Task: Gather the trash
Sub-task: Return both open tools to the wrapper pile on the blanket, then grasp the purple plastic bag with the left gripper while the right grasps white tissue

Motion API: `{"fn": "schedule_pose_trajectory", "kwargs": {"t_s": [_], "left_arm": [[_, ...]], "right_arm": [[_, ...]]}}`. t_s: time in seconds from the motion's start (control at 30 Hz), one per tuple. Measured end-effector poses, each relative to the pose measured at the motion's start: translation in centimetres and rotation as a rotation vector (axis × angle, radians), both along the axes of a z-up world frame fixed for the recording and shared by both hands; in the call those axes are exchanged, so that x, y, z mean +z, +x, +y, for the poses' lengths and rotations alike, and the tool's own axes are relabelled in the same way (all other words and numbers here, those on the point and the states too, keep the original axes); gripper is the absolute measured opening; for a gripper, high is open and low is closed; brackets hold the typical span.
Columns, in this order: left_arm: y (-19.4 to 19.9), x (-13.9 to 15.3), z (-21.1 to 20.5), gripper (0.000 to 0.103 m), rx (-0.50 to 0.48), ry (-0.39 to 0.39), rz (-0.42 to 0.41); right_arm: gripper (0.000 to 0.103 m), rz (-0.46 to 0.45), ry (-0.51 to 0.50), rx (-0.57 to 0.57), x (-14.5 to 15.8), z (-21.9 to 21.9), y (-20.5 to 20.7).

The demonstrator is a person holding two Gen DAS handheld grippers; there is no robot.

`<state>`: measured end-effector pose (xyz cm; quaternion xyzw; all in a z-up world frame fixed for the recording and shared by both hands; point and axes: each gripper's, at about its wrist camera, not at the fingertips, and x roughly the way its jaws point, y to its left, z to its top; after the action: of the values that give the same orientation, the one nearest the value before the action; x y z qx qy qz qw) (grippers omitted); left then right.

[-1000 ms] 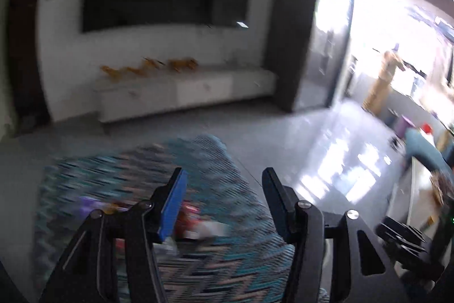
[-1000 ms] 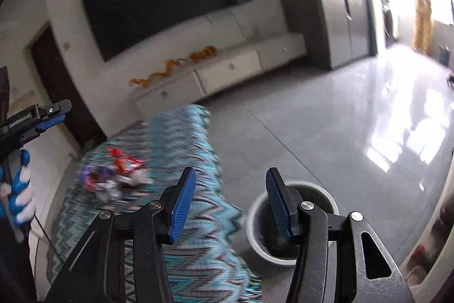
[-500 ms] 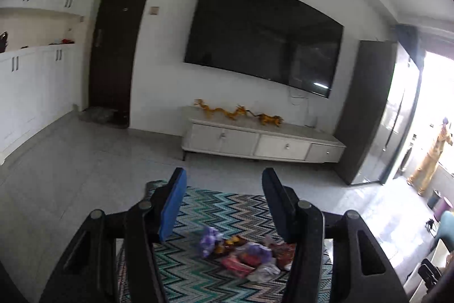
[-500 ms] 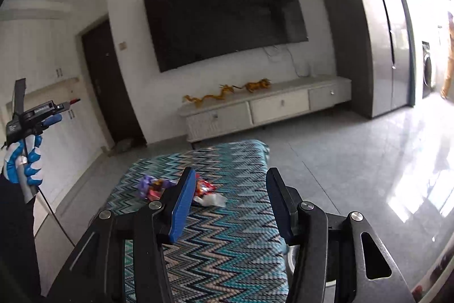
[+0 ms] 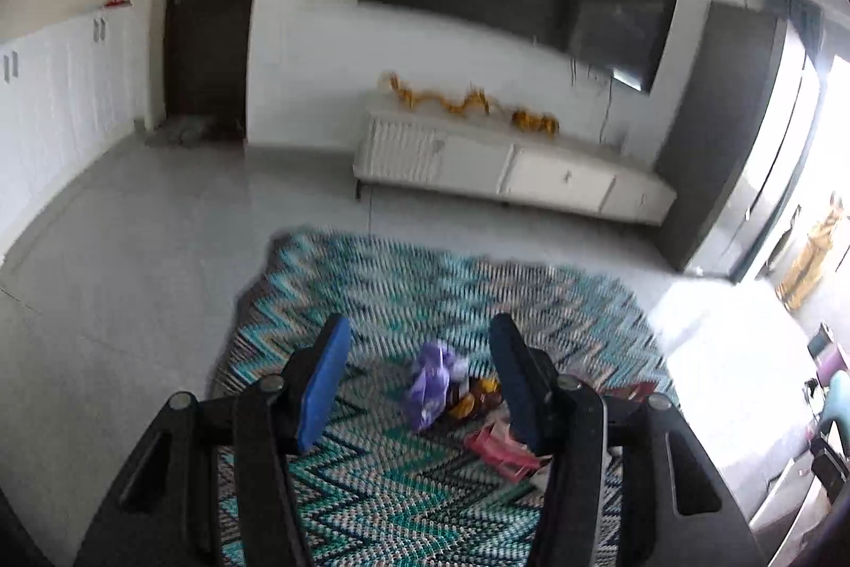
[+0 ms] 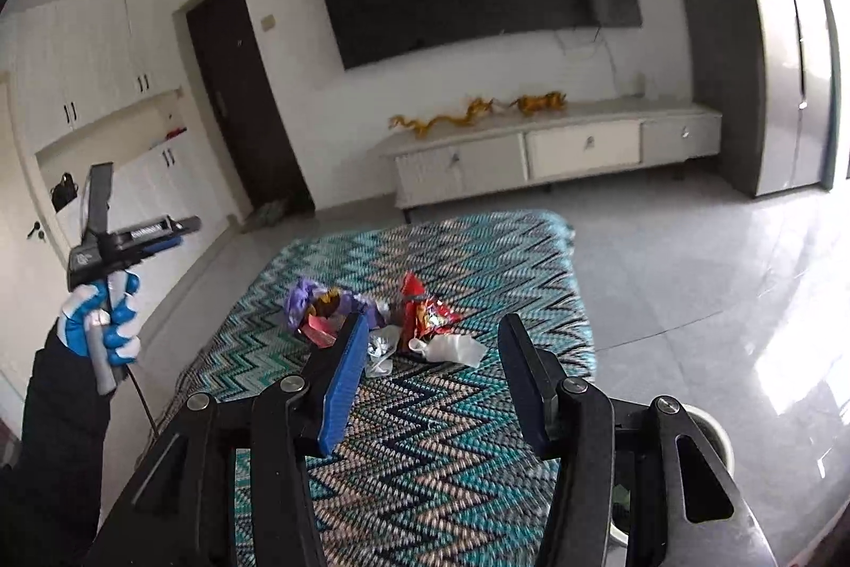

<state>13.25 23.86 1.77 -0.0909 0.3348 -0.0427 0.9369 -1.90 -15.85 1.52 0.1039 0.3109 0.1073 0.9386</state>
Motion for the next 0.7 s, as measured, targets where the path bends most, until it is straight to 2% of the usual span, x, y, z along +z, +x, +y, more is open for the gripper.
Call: {"fn": "schedule_pose_trajectory", "kwargs": {"t_s": [0.2,0.3,0.57,0.7], "left_arm": [[5.4,-7.0,-1.7,0.052,-0.057,0.019,0.149],[7.9,-9.9,-2.2,0.052,-0.067,0.014,0.207],[10.9,-14.6,-3.5,0.048,-0.095,0.001,0.288],[10.9,-15.1,-3.6,0.041,-0.112,-0.026,0.289]], "right_arm": [[0.051,0.157,0.011,0.031,-6.1,0.6,7.0],[0.051,0.206,-0.003,0.058,-8.5,1.2,9.4],[0.057,0.273,-0.069,0.160,-12.6,3.3,14.6],[0.057,0.291,-0.082,0.187,-14.2,3.8,16.2]]}}
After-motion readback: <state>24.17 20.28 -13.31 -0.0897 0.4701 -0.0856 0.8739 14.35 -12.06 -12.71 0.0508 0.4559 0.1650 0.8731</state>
